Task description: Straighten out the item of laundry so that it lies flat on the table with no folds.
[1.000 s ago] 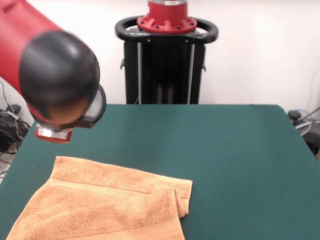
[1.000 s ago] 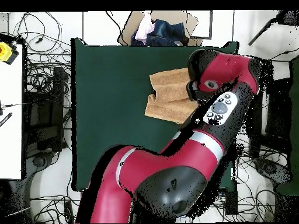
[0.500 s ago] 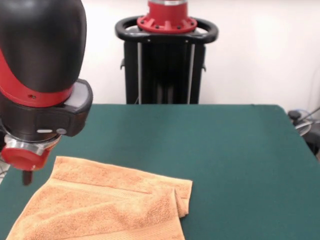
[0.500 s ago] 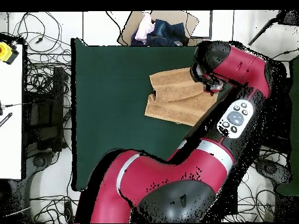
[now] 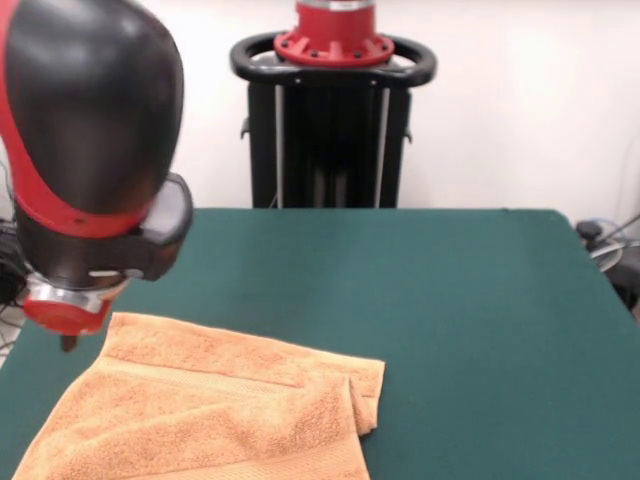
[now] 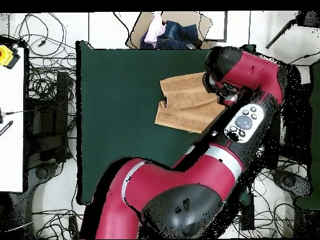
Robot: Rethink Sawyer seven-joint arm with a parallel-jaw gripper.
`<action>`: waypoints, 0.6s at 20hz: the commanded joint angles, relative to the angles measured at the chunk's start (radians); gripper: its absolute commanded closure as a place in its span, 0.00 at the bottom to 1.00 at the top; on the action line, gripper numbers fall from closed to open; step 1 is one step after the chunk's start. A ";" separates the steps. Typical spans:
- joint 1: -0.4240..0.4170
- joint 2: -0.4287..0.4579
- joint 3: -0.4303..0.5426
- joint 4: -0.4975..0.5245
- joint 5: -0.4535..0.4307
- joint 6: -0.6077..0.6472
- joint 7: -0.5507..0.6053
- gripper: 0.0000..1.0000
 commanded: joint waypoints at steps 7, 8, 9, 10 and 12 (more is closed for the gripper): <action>0.052 -0.095 0.193 0.401 0.018 -0.287 0.123 0.00; 0.051 -0.117 0.207 0.440 0.019 -0.320 0.101 0.00; 0.049 -0.139 0.223 0.474 0.023 -0.351 0.083 0.00; 0.045 -0.162 0.244 0.509 0.030 -0.387 0.067 0.00; 0.044 -0.188 0.261 0.546 0.031 -0.419 0.052 0.00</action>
